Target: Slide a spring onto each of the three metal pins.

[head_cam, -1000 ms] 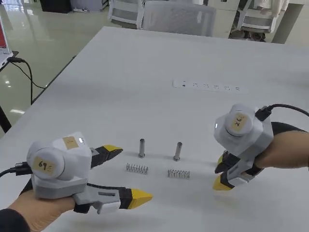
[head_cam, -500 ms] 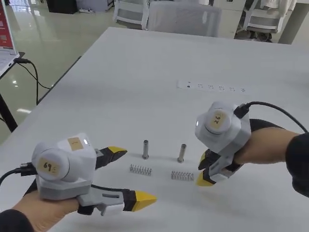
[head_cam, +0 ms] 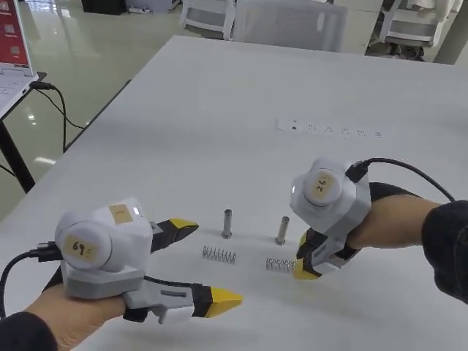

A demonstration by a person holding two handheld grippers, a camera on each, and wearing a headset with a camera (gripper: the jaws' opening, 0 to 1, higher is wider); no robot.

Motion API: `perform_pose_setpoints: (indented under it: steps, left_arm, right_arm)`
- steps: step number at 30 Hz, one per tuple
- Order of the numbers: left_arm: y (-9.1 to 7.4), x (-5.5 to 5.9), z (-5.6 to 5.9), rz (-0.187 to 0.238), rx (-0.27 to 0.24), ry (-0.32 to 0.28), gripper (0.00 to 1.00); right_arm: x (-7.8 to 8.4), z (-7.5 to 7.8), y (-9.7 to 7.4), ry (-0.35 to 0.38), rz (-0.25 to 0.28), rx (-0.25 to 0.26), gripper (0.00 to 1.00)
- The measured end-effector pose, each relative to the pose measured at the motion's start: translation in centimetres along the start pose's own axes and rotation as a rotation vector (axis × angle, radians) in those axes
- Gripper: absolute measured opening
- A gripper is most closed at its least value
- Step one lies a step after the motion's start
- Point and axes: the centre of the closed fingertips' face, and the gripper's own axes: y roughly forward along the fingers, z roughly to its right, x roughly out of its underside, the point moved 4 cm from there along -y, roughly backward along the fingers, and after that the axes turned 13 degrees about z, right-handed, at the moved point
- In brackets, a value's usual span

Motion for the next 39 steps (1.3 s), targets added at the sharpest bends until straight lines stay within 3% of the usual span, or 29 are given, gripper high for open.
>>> perform_pose_setpoints:
  steps: [23, 39]
  left_arm:
    - [-0.3, 0.1, 0.1, 0.002, 0.0, -0.009, 0.73]
    - [0.4, -0.3, 0.8, 0.0, 0.047, 0.006, 0.67]
  right_arm:
    - [0.0, 0.0, 0.8, -0.045, -0.03, -0.009, 0.13]
    - [-0.4, -1.3, -1.7, -0.049, -0.031, -0.02, 0.13]
